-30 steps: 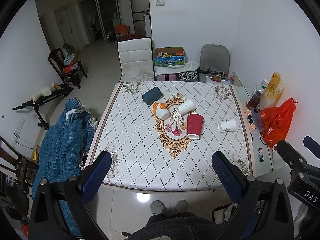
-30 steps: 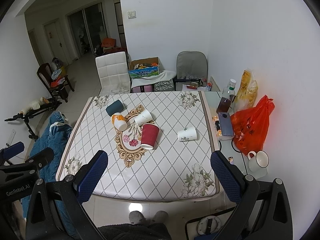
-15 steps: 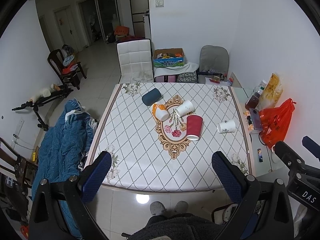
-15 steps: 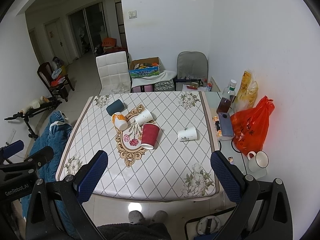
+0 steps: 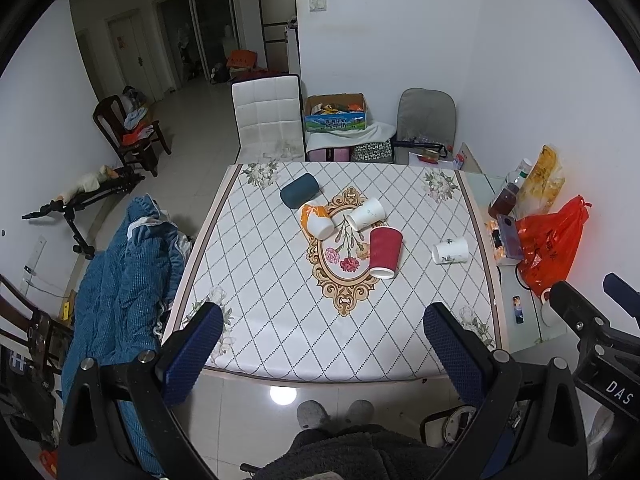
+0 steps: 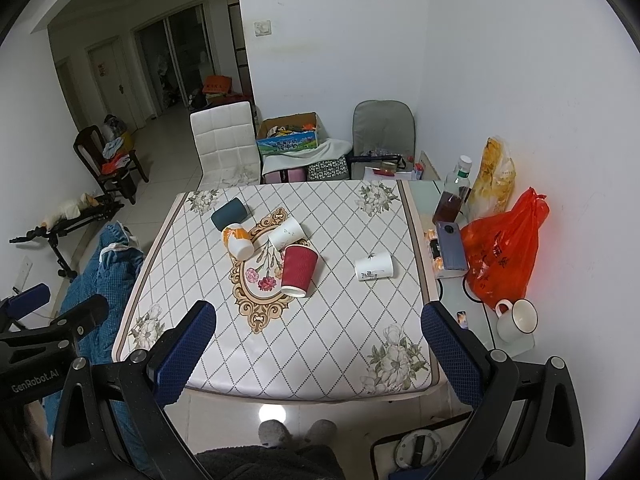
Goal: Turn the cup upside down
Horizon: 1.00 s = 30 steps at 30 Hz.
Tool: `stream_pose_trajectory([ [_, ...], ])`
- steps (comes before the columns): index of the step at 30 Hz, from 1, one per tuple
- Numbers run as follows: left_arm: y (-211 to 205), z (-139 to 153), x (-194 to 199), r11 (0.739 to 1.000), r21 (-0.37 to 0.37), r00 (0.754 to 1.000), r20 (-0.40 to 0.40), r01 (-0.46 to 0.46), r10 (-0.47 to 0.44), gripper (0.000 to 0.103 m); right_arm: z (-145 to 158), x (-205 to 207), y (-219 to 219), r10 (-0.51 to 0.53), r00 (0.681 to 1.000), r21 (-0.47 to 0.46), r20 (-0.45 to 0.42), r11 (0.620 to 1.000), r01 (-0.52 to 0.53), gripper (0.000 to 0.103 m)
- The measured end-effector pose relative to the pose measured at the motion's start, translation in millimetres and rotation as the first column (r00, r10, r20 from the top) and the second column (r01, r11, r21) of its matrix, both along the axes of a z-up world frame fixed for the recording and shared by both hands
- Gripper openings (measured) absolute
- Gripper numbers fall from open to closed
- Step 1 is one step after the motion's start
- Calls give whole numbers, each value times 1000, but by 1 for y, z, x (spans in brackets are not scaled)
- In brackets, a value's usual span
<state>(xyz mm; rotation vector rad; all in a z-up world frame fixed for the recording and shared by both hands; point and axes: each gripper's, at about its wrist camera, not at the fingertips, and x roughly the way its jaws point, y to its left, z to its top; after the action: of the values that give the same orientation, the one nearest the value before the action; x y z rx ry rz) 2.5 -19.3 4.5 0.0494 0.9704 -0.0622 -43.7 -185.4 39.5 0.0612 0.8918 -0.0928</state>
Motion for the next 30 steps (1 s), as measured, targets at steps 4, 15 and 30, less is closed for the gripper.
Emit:
stream_pose_trajectory([
  [4, 0, -5, 3, 1000, 3, 1000, -6, -12, 12, 103, -2, -1, 0, -1, 1000, 0, -3, 1000, 1, 103],
  [15, -8, -67, 45, 993, 86, 993, -73, -84, 90, 103, -76, 33, -14, 0, 994, -10, -112, 1000, -1, 103],
  [30, 4, -170, 156, 988, 132, 960, -254, -86, 117, 103, -225, 114, -12, -28, 949, -28, -315, 999, 20, 103],
])
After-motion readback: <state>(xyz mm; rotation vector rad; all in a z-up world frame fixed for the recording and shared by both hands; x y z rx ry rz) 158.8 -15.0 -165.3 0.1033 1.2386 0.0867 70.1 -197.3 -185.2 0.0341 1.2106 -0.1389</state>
